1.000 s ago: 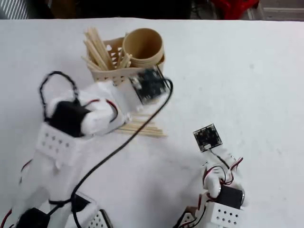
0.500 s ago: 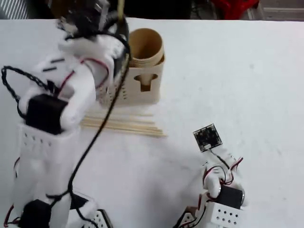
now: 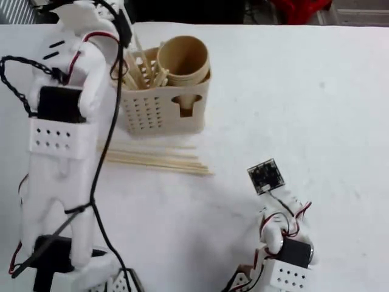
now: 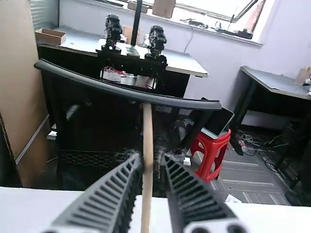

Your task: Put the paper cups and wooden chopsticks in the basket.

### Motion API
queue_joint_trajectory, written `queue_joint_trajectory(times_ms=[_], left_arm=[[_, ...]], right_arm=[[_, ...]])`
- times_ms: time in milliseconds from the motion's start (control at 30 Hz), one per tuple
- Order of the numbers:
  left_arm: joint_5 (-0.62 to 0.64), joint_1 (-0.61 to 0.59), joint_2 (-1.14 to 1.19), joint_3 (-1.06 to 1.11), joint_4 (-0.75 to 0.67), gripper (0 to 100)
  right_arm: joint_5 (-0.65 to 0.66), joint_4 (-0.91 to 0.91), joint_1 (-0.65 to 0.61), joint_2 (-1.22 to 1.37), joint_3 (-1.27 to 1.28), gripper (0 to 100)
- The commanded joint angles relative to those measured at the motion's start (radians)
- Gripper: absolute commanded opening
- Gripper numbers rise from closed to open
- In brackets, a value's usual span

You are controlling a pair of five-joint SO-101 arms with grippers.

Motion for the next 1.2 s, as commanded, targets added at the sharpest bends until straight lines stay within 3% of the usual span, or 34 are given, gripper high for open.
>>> queue_joint_trajectory(times_ms=[0,300,533,667,900,1167], left_arm=[[0.017,-0.025,0.001,-0.048,-0.026,10],[0.015,-0.027,-0.001,-0.049,0.018,10],[0.003,-0.021,-0.002,-0.203,0.404,10],[-0.155,-0.016,-0.001,-0.350,0.690,10],[-0.322,0.087,-0.001,-0.425,1.060,10],[-0.542,0.145,-0.076,-0.006,1.046,10]], right_arm=[[0.003,0.004,0.002,-0.007,0.009,1.8],[0.003,0.004,0.002,-0.007,0.009,1.8],[0.003,0.004,0.002,-0.007,0.009,1.8],[0.003,0.004,0.002,-0.007,0.009,1.8],[0.003,0.004,0.002,-0.007,0.009,1.8],[0.003,0.004,0.002,-0.007,0.009,1.8]])
